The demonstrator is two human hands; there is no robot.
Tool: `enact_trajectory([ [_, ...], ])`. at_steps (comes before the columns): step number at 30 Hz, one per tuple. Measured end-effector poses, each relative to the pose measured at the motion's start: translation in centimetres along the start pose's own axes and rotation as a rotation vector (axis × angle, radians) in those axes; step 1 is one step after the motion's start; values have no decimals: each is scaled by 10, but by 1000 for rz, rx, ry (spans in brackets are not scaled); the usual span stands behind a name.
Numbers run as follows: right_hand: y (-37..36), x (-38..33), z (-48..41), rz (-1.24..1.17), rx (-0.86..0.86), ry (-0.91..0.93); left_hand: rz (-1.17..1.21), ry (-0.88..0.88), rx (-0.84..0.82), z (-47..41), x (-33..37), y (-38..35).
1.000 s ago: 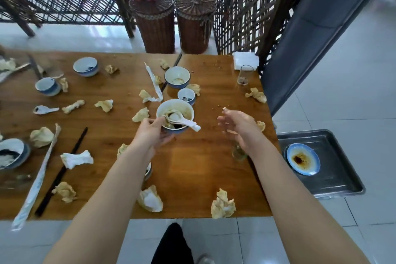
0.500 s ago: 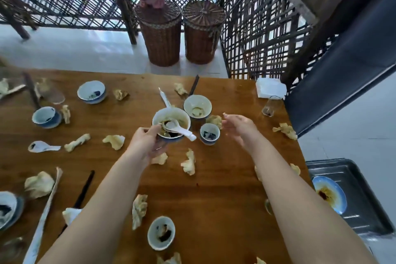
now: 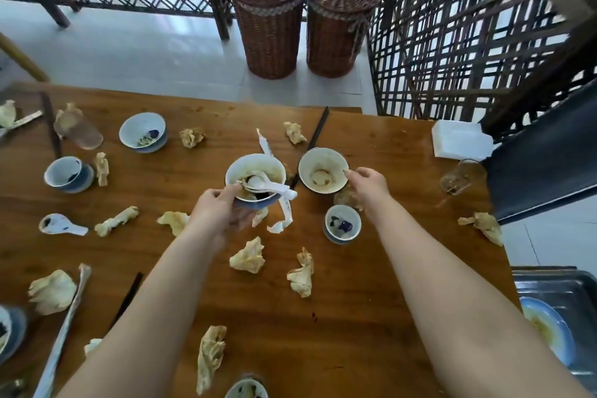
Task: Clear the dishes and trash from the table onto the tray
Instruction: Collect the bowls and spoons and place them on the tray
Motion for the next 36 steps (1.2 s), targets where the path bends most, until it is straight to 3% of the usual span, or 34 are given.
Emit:
enact_trajectory([
  [8,-17,-15,-21,299,-29,94,-24,32,24,-20,-1,-6],
  [18,-16,-12,-16,131,-7,103,33,87,5,-23,-3,-13],
  [26,-35,-16,-7,207,-87,165,15,93,27,-27,-10,-7],
  [36,-14,-4,9,-122,-130,-41,34,71,14,-17,-9,-5],
])
Point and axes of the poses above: each hand's wrist, its own z-axis away from the middle knuckle, its own y-axis out of the back of the hand, x = y × z, the point moved 9 cm from there along -z, towards the middle knuckle, and after that the axes turned 10 degrees about -z, right-handed, at the moved point
